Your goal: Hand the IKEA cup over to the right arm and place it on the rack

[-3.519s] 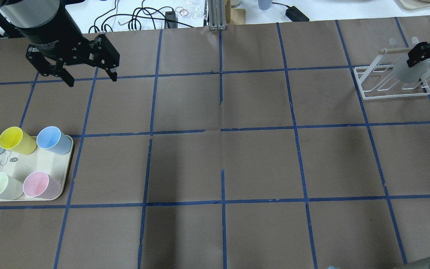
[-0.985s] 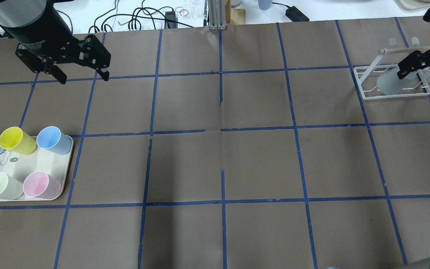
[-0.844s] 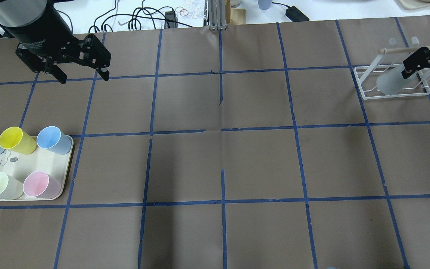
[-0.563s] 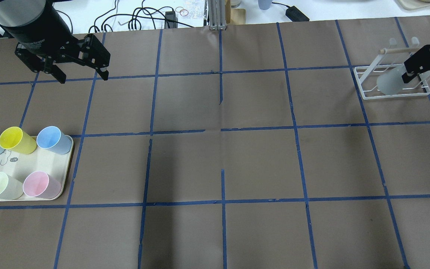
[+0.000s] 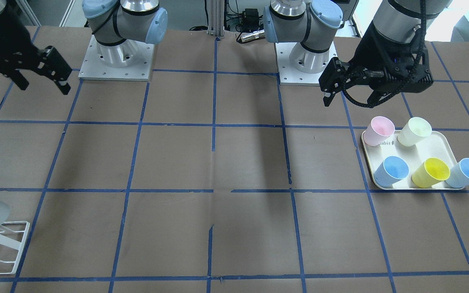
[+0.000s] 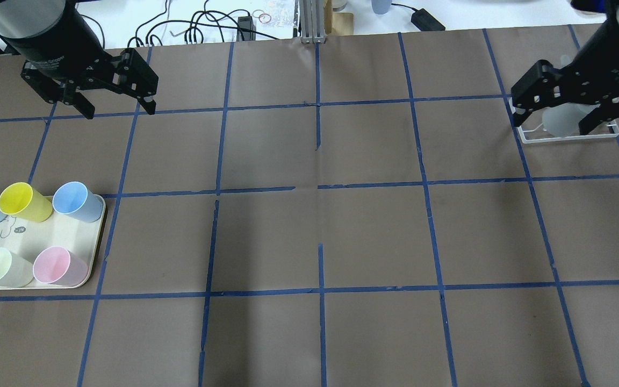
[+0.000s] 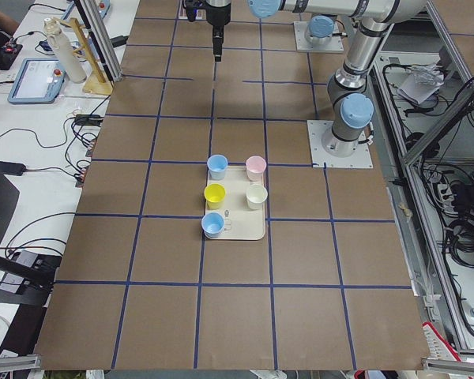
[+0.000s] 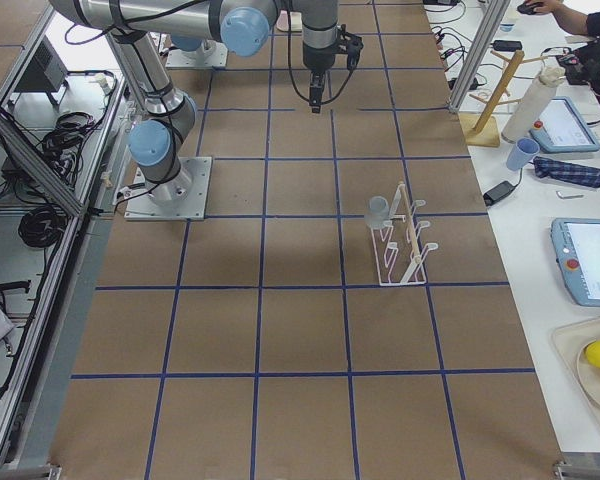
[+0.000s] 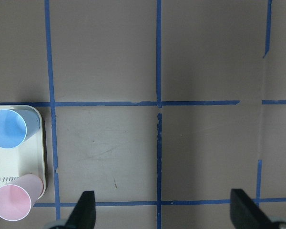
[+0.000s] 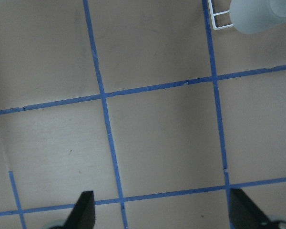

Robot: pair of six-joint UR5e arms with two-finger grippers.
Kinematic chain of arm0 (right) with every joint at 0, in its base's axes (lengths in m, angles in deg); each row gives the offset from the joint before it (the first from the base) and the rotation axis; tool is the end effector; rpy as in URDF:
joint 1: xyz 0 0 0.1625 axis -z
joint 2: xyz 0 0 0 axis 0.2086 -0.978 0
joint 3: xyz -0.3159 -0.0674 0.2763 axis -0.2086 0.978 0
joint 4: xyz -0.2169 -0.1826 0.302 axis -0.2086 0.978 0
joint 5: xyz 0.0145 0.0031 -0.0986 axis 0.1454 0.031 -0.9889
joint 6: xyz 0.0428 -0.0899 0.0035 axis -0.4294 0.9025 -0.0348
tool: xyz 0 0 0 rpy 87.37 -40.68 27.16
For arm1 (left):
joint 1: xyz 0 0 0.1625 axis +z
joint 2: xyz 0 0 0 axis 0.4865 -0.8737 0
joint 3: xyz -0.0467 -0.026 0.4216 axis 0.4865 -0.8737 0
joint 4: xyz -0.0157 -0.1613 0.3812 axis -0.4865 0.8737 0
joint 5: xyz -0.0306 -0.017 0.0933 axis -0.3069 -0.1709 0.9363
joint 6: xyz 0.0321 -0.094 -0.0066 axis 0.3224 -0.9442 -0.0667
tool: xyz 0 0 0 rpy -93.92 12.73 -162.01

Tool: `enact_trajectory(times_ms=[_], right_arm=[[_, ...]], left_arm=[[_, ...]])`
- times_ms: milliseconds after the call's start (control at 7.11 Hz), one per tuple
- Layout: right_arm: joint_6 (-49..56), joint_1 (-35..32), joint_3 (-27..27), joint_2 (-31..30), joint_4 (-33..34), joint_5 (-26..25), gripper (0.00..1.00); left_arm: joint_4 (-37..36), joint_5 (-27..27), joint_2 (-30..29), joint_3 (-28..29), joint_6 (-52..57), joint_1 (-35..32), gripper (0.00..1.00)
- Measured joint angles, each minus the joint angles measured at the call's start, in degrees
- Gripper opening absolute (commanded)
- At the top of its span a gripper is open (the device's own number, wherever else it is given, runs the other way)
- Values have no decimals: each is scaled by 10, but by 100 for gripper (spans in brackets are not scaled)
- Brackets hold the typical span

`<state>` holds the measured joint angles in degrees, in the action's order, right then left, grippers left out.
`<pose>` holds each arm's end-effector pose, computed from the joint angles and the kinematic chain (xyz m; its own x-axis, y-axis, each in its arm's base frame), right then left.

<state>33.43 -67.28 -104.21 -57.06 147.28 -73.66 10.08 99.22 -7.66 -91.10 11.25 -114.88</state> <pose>0.0547 -0.4557 0.5090 -0.9850 0.1660 -0.0482 0.1675 0.9855 -0.0285 -0.0992 -0.5053 0.5241 -0.9996 -0.0068 0.0279 -0.0077 0.9995 -0.0320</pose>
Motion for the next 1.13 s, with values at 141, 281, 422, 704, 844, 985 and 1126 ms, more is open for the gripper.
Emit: enact_trajectory(times_ms=[141,281,422,704,844,985,1126], right_arm=[[-32,-38,-2,-8,-7,-17,100],[-45,-62,-6,-16,-13,-28,100],[-47,-73,-13,-25,-19,-31,100],[-46,-79,-43,-43,-20,-32,100],[-47,-81,-52,-46,-16,-33,100],[-49,-84,-57,-47,-14,-32,100],[-51,-85,-60,-47,-13,-31,100]], left_arm=[[-1,0,-1,2,0,0,100],[-1,0,-1,3,-1,-1,100],[-1,1,-1,2,-1,-2,100],[0,3,-3,1,-2,-5,100],[1,2,-1,0,-2,-6,100],[1,1,0,-1,-2,-7,100],[1,0,0,-1,-2,-8,100]])
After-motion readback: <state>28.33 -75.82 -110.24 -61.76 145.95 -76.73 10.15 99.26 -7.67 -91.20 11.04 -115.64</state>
